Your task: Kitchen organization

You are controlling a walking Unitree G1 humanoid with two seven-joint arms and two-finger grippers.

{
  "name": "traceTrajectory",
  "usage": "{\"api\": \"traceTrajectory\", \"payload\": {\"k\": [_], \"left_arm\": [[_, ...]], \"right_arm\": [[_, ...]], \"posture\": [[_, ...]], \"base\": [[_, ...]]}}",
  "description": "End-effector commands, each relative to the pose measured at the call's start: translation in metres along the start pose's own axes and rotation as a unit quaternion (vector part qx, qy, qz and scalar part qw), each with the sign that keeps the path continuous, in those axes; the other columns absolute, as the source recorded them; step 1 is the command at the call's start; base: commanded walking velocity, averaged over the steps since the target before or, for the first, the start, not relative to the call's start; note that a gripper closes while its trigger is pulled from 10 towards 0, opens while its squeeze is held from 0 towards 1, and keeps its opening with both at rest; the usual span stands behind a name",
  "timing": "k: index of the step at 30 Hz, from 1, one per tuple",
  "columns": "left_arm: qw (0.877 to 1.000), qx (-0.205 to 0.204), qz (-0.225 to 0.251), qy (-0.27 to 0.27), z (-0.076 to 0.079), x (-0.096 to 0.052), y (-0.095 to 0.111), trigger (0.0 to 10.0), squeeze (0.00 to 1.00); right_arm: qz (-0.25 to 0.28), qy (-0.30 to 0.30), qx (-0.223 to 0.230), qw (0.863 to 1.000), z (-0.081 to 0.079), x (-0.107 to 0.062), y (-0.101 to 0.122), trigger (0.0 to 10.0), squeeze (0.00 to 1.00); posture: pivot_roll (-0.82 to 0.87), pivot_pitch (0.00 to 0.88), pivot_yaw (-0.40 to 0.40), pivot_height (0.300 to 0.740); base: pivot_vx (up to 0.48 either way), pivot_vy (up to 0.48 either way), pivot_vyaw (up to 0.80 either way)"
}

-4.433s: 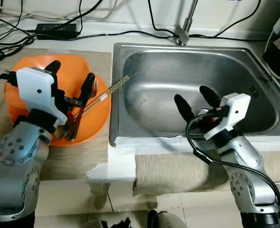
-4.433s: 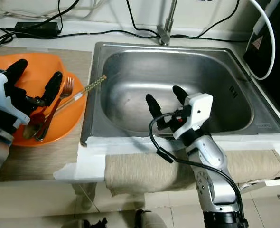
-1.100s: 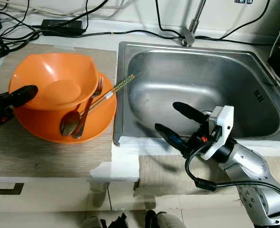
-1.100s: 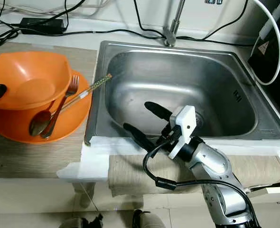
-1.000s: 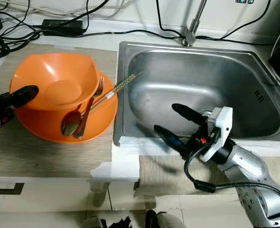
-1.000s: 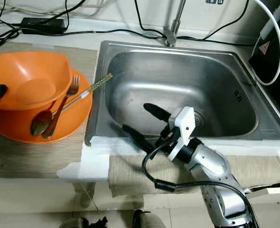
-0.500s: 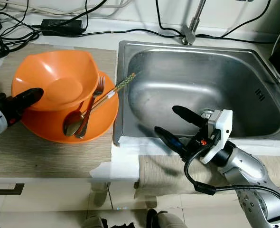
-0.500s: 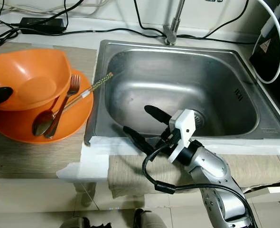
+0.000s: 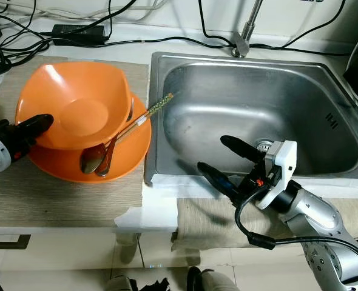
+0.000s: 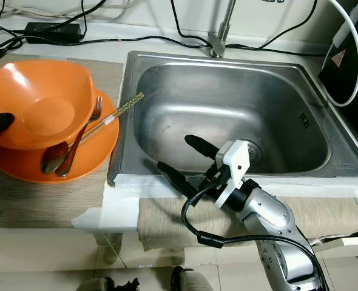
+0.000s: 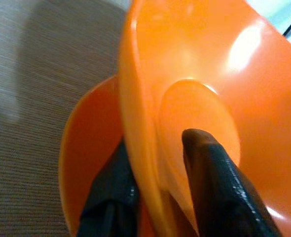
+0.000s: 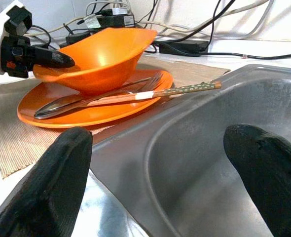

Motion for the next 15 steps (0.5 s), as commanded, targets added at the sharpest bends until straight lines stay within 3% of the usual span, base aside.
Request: {"api": "traceTrajectory", "payload": {"k": [1, 15], "left_arm": [[1.000, 0.002, 0.003, -0.006, 0.005, -0.002, 0.002, 0.0, 0.00], [0.999, -0.009, 0.023, -0.023, 0.015, -0.004, -0.002, 0.0, 0.00]], "right_arm": [[0.006, -0.002, -0.007, 1.000, 0.001, 0.000, 0.003, 10.0, 0.00], [0.004, 0.009, -0.001, 1.000, -0.002, 0.001, 0.001, 10.0, 0.00]], "posture": [[-0.09, 0.130, -0.066, 0.740], [-0.07, 0.135, -0.081, 0.740]], "base": [[0.000, 0.000, 0.00], [0.000, 0.000, 0.00]]}}
Point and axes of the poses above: a point about 5 cm out from each wrist's last joint towards the gripper, its own x axis pointing out of the wrist towards the gripper, its own y axis along the axis of the wrist's last joint, z = x × y, the point moved 3 cm from there along x, pointing out of the wrist towards the gripper, and after that the axes turned 7 degrees about -x, right-handed, at the moved point
